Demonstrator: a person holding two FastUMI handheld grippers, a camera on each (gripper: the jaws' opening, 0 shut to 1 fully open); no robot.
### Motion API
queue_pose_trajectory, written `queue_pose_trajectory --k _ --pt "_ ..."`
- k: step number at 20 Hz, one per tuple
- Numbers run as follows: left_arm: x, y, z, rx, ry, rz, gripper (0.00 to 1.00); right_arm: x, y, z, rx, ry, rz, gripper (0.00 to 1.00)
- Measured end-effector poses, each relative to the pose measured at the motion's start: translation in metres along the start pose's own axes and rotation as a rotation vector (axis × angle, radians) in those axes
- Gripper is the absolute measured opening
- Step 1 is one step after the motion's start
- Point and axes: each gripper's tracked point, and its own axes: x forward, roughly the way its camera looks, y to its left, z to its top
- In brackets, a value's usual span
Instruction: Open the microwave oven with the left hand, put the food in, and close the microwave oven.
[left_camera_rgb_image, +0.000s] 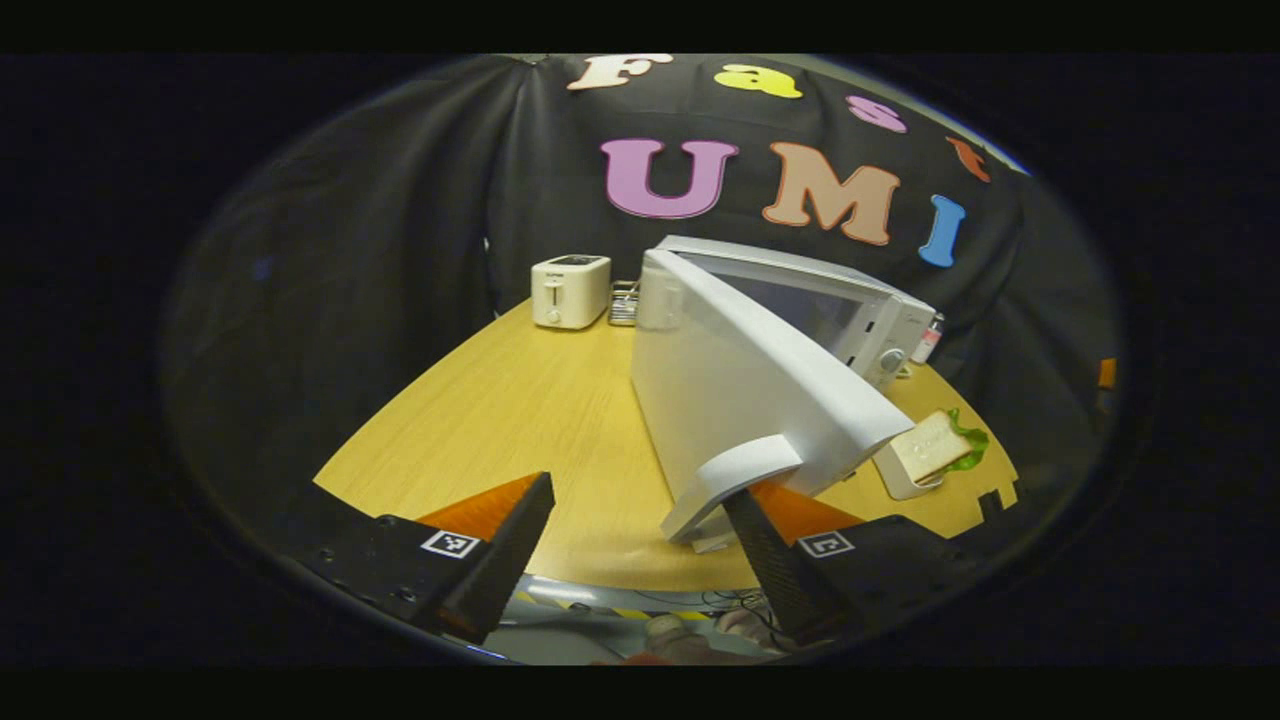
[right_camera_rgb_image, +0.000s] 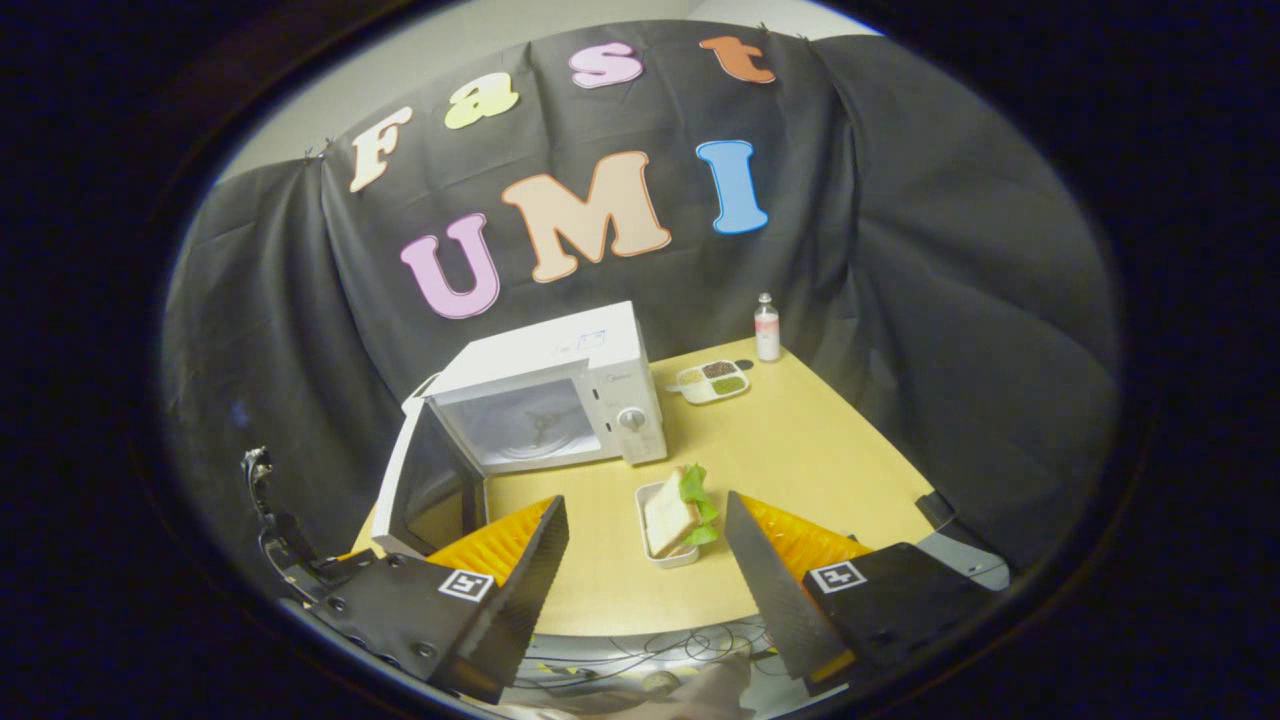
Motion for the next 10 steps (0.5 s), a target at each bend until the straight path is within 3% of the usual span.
queue_pose_trajectory --k 3,4,6,7,10 --pt "-0.005 0.025 0.002 -0.017 0.000 0.014 0.99 0.002 0.003 -0.004 -0.001 0.013 -0.001 0.89" --pt "-0.006 0.033 0.002 -0.024 0.002 0.018 0.99 0.004 0.004 -0.005 -0.001 0.015 0.000 0.98" --pt "-0.007 0.044 0.003 -0.048 0.006 0.019 0.98 0.008 0.004 -0.007 -0.009 0.023 -0.002 0.98" --pt "-0.008 0.049 0.003 -0.063 0.008 0.021 0.99 0.011 0.003 -0.006 -0.015 0.026 -0.006 0.89" --pt "-0.010 0.060 0.002 -0.098 0.011 0.034 0.99 0.017 -0.001 -0.005 -0.023 0.029 -0.020 0.89"
